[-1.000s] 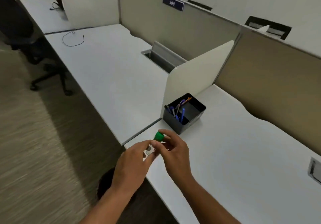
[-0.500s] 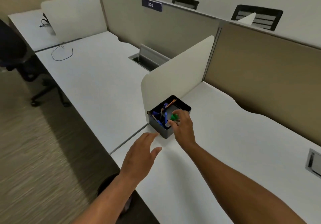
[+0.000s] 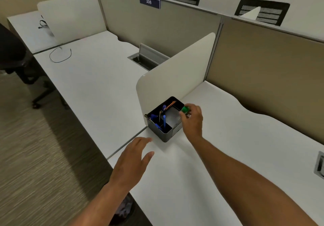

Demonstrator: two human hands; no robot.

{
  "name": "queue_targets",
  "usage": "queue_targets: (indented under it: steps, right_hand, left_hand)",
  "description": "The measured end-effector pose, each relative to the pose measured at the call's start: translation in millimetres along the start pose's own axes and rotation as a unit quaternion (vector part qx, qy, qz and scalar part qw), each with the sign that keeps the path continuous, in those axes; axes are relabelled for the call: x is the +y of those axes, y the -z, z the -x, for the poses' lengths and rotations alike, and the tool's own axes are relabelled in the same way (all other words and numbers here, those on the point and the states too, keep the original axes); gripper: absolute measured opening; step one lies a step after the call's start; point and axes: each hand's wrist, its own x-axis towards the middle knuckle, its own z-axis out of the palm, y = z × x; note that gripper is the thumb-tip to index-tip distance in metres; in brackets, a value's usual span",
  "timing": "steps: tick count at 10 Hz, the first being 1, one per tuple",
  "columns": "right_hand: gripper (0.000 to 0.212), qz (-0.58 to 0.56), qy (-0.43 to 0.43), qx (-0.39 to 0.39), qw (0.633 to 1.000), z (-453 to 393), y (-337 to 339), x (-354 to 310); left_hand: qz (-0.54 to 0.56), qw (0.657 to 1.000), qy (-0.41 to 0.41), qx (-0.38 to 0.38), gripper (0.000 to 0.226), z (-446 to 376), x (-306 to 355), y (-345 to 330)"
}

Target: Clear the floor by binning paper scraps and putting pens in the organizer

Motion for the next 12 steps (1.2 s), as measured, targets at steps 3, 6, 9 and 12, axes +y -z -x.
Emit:
queue_targets:
  steps: [3, 6, 9, 12]
  right_hand:
    - [0.034, 0.084, 0.007, -0.025, 0.996, -61, 0, 23]
    - [0.026, 0.209, 0.029, -0.082, 0.974, -50, -7, 59]
    - [0.042, 0.252, 0.072, -0.111, 0.959, -20, 10, 43]
    - [0.049, 0.300, 0.280, -0.007, 0.912, 29, 71, -78]
  left_hand:
    - [-0.006, 1.000, 0.002, -0.011, 0.043, 3, -12, -10]
    - [-0.002, 1.000, -0.005, -0.023, 0.042, 6, -23, -24]
    - [-0.023, 0.999, -0.041, -0.016, 0.042, 6, -14, -24]
    - [-0.172, 0.961, -0.176, 0.126, 0.047, -34, 54, 22]
